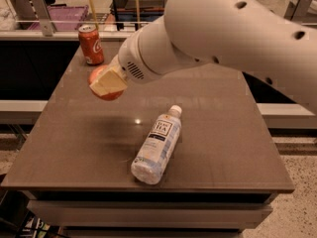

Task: Move apple near coke can

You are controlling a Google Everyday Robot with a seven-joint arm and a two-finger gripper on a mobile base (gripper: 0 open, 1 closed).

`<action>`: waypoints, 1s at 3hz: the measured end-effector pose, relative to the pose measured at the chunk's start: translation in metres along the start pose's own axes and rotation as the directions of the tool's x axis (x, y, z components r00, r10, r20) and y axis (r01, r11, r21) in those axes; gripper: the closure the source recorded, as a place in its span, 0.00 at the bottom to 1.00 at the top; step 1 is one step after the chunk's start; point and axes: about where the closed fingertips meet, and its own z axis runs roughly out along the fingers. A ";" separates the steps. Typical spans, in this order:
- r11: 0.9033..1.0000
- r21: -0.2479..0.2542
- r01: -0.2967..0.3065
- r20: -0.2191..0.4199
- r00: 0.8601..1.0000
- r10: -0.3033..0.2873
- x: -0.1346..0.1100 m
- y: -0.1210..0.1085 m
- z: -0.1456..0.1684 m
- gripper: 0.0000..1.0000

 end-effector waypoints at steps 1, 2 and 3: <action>1.000 -0.010 0.011 -0.003 1.000 -0.011 -0.021 -0.023 0.000 1.00; 1.000 -0.019 0.022 -0.008 1.000 -0.023 -0.038 -0.037 0.000 1.00; 0.999 -0.029 0.032 -0.014 0.999 -0.033 -0.052 -0.052 0.007 1.00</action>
Offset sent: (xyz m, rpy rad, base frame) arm 0.0603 0.0076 0.0511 -0.0256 0.0091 0.0396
